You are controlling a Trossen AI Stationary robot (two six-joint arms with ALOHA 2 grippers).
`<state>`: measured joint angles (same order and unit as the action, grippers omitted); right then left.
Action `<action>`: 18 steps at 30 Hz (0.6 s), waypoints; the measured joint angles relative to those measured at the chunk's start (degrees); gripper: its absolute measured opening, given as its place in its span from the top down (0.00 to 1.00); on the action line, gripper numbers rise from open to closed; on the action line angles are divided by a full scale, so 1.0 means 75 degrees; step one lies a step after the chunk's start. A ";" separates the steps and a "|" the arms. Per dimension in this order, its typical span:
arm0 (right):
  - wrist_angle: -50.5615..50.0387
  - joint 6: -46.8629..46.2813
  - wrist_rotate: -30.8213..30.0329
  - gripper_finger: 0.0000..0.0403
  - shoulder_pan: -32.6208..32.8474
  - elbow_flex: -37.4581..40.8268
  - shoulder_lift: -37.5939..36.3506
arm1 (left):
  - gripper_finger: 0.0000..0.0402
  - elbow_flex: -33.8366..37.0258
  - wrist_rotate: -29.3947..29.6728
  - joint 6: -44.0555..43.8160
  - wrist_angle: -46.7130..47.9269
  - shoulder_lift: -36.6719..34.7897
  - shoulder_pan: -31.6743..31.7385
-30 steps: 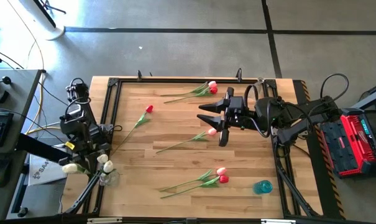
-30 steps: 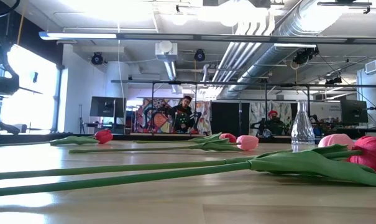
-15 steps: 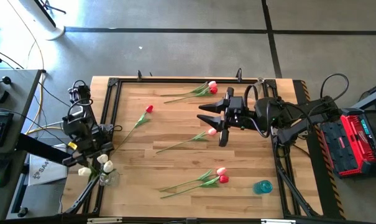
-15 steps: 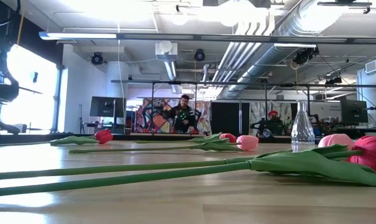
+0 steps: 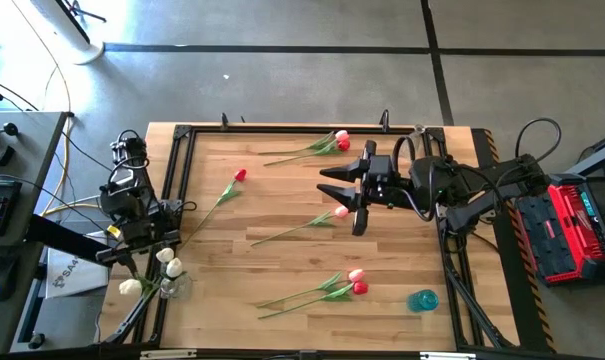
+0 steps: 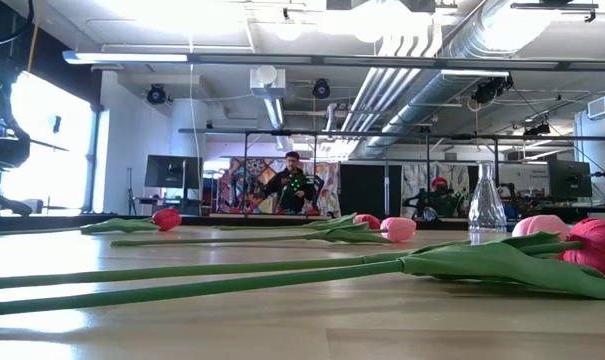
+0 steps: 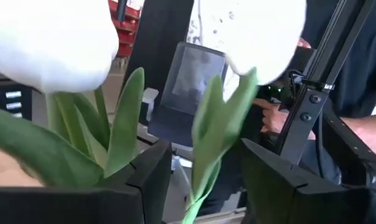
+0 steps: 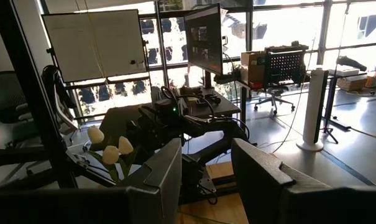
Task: Sort flowers into vase by color
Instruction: Put the middle red flower into the blue vase
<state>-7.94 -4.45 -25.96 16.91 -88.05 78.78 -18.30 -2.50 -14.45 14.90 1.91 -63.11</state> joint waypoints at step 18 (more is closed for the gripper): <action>0.0003 -0.0003 0.0000 0.68 0.0000 0.0000 0.0000 | 0.57 -0.0957 0.0180 0.0153 0.1463 0.0000 0.0003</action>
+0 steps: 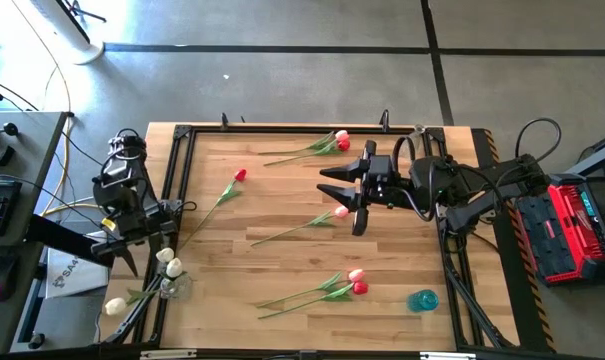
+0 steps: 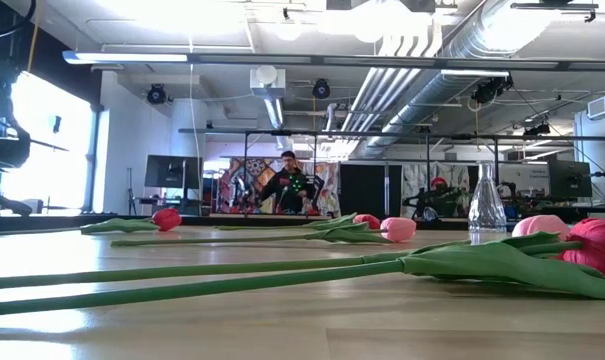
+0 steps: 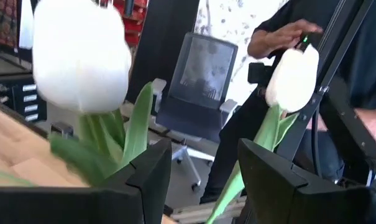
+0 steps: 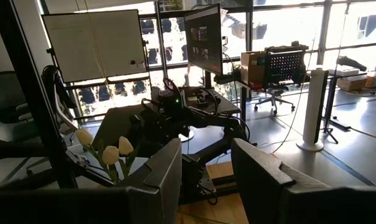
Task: Sort flowers into vase by color
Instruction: Put the middle red flower into the blue vase
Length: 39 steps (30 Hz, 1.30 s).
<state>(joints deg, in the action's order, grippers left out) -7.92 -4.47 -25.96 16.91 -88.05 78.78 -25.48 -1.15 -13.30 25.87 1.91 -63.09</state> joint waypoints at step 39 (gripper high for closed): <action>0.0000 0.0003 0.0000 0.68 0.0000 0.0000 0.0000 | 0.57 -0.5180 0.4947 0.2419 0.1247 0.4286 0.0274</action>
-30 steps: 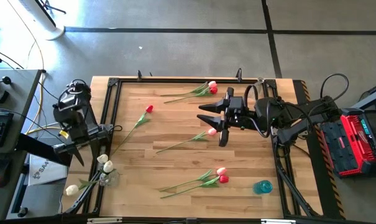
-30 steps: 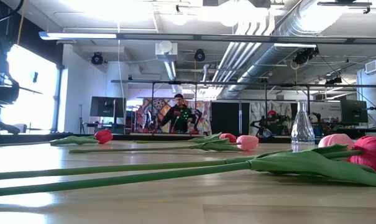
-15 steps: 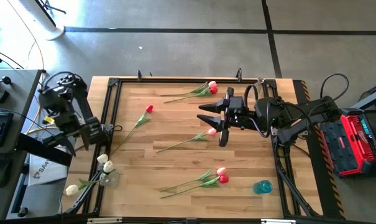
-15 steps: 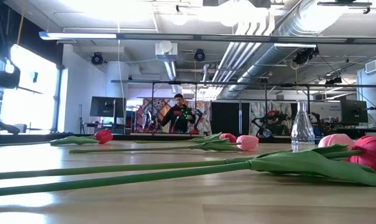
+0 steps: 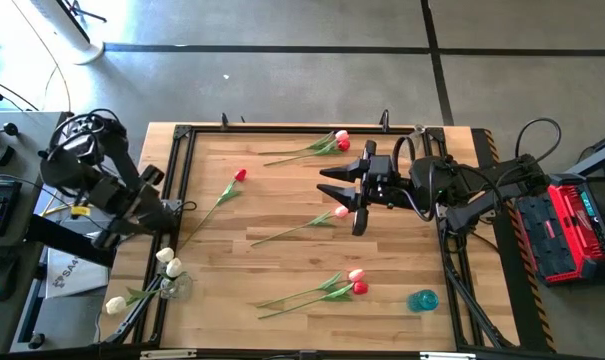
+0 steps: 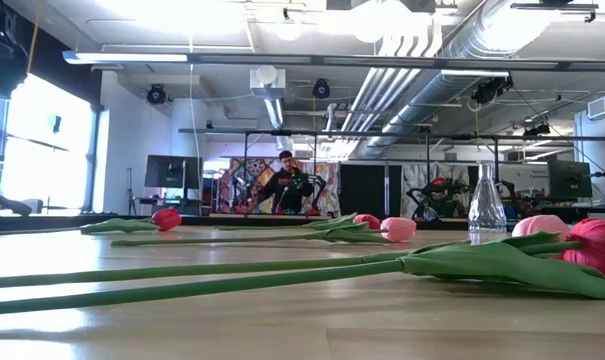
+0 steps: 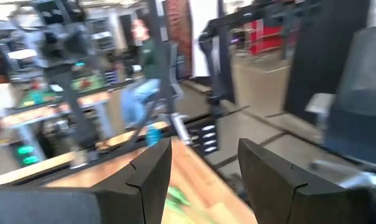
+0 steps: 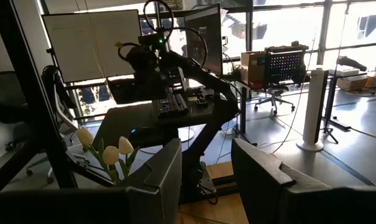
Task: Sort flowers into vase by color
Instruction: Put the middle red flower into the blue vase
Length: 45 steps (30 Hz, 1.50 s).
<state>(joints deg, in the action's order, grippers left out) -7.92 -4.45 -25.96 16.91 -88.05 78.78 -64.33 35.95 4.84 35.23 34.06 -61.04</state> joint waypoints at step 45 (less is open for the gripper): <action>-0.0005 0.0005 0.0015 0.68 0.0000 0.0000 0.0000 | 0.57 -0.0091 -0.6408 -0.0749 -0.5343 0.4521 0.7219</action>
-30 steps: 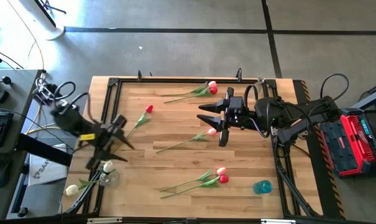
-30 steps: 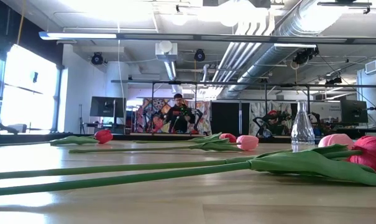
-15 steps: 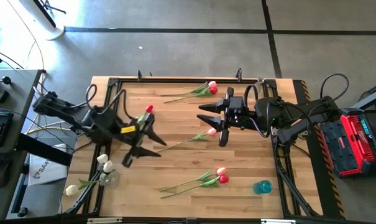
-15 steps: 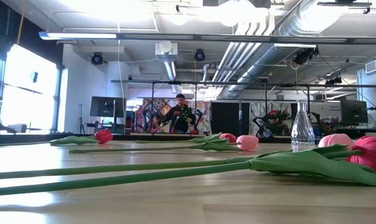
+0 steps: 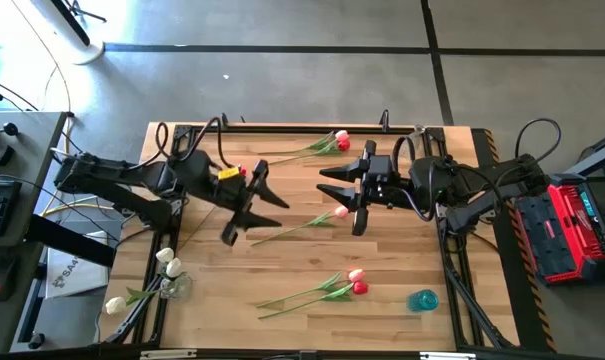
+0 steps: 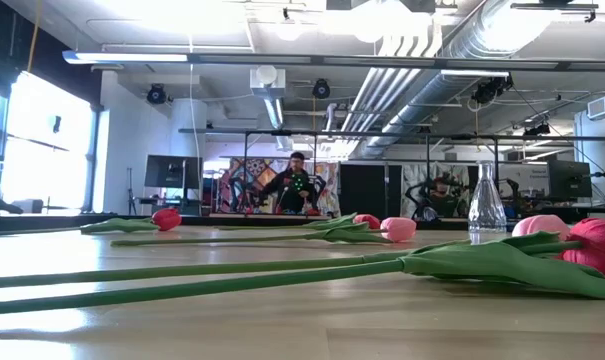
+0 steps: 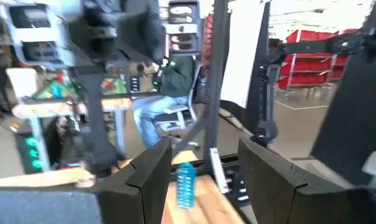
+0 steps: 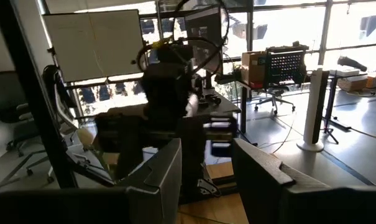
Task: Sort flowers into vase by color
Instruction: Put the middle red flower into the blue vase
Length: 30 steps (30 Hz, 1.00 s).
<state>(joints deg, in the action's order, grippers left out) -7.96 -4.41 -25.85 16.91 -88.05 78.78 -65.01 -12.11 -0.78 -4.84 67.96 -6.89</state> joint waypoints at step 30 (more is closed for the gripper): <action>-0.1564 -0.0353 0.3928 0.68 0.0047 0.0000 -0.0262 | 0.57 0.0000 -0.0156 -0.0482 0.0252 -0.0309 0.0644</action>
<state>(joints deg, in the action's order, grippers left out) -19.69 -7.06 3.62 17.26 -88.05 76.82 -65.01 -13.28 -4.39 -2.95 65.65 -2.07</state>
